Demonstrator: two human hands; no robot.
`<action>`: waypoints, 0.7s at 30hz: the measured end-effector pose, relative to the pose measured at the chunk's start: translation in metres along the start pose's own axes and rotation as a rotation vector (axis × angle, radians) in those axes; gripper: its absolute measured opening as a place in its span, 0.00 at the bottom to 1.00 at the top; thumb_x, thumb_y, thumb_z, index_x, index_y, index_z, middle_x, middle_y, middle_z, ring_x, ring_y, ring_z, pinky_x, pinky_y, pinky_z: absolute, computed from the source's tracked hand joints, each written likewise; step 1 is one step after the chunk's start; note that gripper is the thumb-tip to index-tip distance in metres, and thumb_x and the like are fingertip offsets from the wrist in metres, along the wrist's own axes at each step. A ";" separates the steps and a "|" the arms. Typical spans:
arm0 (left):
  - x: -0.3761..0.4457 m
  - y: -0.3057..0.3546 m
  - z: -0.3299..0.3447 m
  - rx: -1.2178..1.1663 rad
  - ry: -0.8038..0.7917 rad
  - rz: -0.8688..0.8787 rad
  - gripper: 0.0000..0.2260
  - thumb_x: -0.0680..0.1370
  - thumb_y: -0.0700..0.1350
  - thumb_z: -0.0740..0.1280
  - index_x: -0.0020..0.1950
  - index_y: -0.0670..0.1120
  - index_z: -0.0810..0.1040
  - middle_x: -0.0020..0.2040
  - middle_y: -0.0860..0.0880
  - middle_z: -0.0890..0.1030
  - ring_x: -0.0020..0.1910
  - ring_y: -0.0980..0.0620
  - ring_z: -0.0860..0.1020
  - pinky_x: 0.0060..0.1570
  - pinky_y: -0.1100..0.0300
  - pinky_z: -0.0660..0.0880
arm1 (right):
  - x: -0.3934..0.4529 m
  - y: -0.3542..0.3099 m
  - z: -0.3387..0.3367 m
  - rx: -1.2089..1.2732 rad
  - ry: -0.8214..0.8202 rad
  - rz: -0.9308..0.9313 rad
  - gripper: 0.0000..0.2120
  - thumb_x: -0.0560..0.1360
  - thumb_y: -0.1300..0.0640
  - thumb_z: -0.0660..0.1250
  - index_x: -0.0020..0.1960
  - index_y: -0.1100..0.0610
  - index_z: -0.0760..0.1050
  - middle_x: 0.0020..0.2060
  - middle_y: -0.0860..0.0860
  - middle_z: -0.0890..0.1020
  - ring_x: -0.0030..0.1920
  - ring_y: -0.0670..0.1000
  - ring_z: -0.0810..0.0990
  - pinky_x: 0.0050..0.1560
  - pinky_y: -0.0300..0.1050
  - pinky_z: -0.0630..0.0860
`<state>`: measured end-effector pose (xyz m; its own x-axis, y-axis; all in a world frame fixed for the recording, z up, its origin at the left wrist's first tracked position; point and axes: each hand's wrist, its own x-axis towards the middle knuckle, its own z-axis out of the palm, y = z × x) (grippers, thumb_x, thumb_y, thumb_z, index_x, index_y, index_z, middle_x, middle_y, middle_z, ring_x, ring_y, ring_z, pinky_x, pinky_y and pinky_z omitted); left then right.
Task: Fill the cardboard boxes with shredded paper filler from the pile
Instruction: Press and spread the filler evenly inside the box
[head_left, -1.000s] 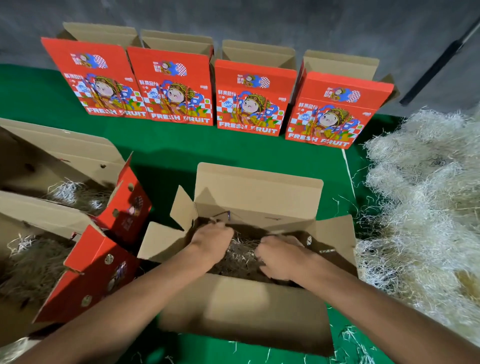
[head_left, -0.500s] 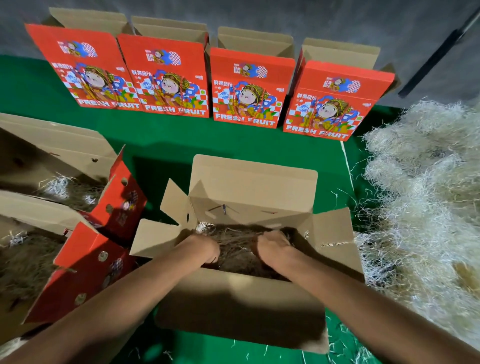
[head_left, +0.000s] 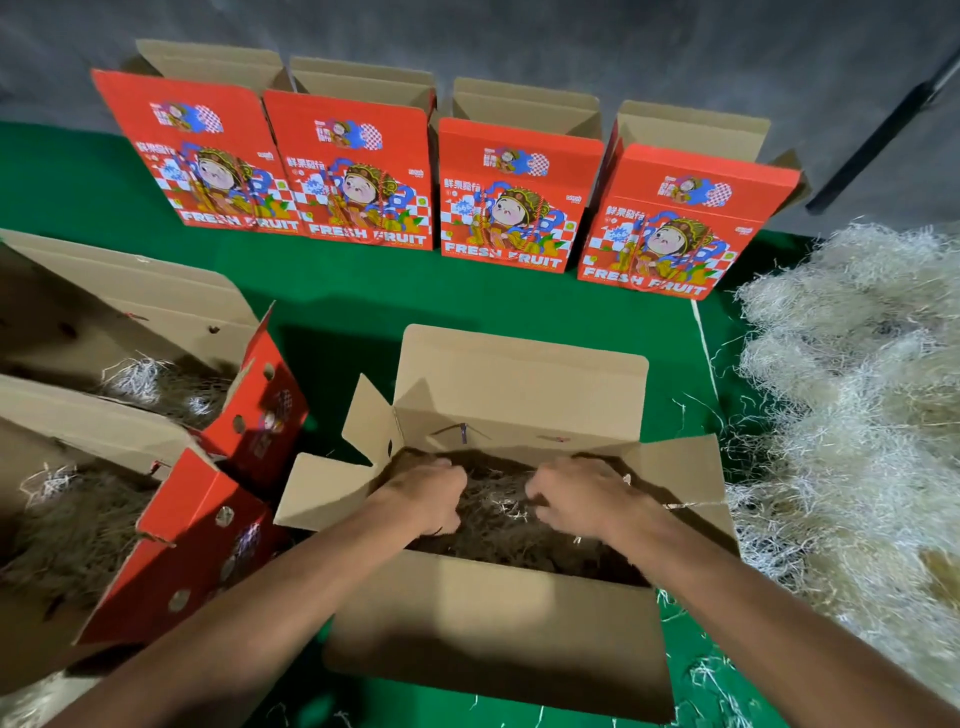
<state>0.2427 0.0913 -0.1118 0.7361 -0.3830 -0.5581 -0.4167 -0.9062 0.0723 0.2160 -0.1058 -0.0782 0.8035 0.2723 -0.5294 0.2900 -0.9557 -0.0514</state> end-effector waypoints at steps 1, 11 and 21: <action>-0.001 0.002 -0.005 -0.080 0.046 0.010 0.10 0.76 0.43 0.65 0.56 0.44 0.78 0.57 0.46 0.79 0.57 0.45 0.77 0.56 0.53 0.74 | -0.003 0.000 -0.004 0.012 0.078 -0.011 0.10 0.79 0.56 0.62 0.55 0.53 0.80 0.52 0.53 0.82 0.53 0.56 0.81 0.52 0.48 0.78; 0.052 0.049 0.008 -0.273 -0.185 -0.038 0.17 0.78 0.35 0.62 0.67 0.40 0.72 0.63 0.40 0.76 0.58 0.39 0.77 0.58 0.48 0.76 | 0.001 0.005 0.033 0.202 0.060 0.143 0.19 0.83 0.48 0.58 0.68 0.55 0.74 0.65 0.50 0.75 0.67 0.54 0.73 0.71 0.45 0.64; 0.060 0.037 0.008 -0.482 -0.113 -0.229 0.14 0.80 0.32 0.57 0.64 0.36 0.72 0.62 0.38 0.76 0.56 0.42 0.77 0.52 0.53 0.72 | 0.023 0.003 0.053 0.268 -0.173 0.179 0.16 0.81 0.55 0.61 0.66 0.57 0.76 0.64 0.60 0.78 0.62 0.60 0.77 0.63 0.52 0.73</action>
<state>0.2670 0.0357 -0.1498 0.7060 -0.1684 -0.6879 0.0594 -0.9538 0.2945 0.2078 -0.1088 -0.1357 0.7226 0.0965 -0.6845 -0.0127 -0.9882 -0.1527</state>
